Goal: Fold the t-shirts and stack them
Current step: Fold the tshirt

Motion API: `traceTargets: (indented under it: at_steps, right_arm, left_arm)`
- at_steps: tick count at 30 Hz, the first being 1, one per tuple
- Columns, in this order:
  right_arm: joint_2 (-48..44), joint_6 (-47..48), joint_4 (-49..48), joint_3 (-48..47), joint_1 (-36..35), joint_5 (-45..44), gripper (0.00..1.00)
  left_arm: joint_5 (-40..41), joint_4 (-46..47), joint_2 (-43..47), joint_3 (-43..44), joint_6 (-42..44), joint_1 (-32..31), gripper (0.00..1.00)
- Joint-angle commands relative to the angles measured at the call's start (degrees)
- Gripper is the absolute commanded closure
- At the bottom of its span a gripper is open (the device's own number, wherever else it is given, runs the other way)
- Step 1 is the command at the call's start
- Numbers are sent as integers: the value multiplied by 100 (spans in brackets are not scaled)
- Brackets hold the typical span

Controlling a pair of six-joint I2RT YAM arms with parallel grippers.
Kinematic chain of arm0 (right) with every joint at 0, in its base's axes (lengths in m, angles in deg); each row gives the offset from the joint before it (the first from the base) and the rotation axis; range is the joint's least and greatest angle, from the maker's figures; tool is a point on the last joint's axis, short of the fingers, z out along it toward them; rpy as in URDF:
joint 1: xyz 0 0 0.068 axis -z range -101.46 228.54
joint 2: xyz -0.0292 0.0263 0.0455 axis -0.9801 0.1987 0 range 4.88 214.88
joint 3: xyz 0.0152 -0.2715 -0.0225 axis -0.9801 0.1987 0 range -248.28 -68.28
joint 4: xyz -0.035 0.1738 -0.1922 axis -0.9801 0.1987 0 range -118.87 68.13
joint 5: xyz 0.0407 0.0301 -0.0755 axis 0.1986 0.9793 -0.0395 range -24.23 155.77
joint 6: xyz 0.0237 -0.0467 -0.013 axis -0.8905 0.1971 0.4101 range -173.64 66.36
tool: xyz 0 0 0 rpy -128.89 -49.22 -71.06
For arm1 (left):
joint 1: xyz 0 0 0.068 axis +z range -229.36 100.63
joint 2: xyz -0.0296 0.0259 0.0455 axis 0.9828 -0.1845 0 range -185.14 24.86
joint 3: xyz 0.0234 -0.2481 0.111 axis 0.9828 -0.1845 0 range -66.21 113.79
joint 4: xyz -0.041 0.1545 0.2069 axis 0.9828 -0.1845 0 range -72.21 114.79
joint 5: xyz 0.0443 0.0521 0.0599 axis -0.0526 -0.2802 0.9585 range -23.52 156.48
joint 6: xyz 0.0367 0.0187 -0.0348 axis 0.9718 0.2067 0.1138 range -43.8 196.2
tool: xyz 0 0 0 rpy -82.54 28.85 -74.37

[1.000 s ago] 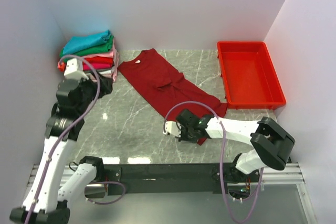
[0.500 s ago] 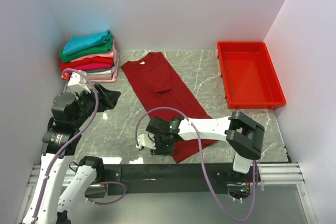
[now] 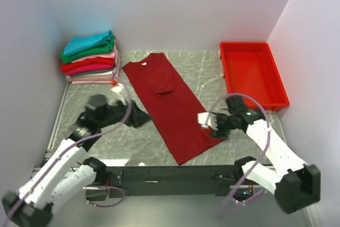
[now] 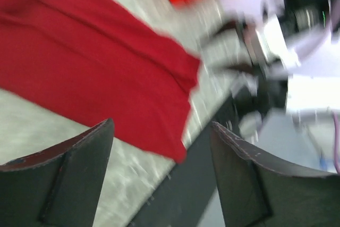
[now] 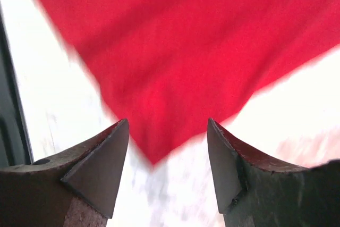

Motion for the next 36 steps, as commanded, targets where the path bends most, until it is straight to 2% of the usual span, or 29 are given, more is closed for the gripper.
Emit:
traceTargets:
  at_steps: [1, 2, 3, 5, 6, 9, 12, 17, 26, 28, 33, 34, 36]
  right_arm:
    - [-23, 2826, 1015, 516, 1056, 225, 33]
    - [204, 3055, 1155, 517, 1276, 207, 33]
    - [345, 3509, 1470, 491, 1582, 180, 33]
    - [722, 3908, 1709, 420, 1831, 171, 34]
    - [803, 4162, 1788, 420, 1945, 180, 34]
    - [1032, 4366, 1641, 490, 1990, 136, 35]
    - [1164, 4489, 1570, 517, 1999, 101, 35]
    - [1296, 4604, 1561, 534, 2016, 101, 36]
    - [1401, 4674, 1517, 526, 2007, 189, 37]
    - [1436, 4718, 1534, 491, 2016, 180, 37]
    - [1524, 4753, 1561, 403, 2016, 154, 37]
    - [1542, 4753, 1561, 376, 2016, 154, 37]
    - [1586, 4753, 1543, 341, 2016, 136, 38]
  left_arm:
    - [907, 627, -397, -135, -87, -1674, 24]
    - [1258, 636, -555, -197, -70, -2090, 26]
    - [1853, 680, -931, -215, 26, -2860, 27]
    - [2428, 812, -1346, -215, 211, -3585, 28]
    - [2657, 891, -1792, -215, 360, -4206, 28]
    - [3474, 1137, -2644, -110, 641, -4983, 28]
    - [3845, 1357, -3418, 83, 922, -5389, 29]
    - [4398, 1199, -4405, 689, 1248, -5592, 29]
    - [4408, 1024, -5320, 1094, 1372, -5672, 32]
    - [4461, 936, -5496, 1112, 1319, -5707, 36]
    - [4645, 698, -5777, 1042, 959, -5786, 39]
    - [4645, 689, -5804, 1016, 924, -5786, 46]
    - [4680, 628, -5909, 972, 783, -5795, 53]
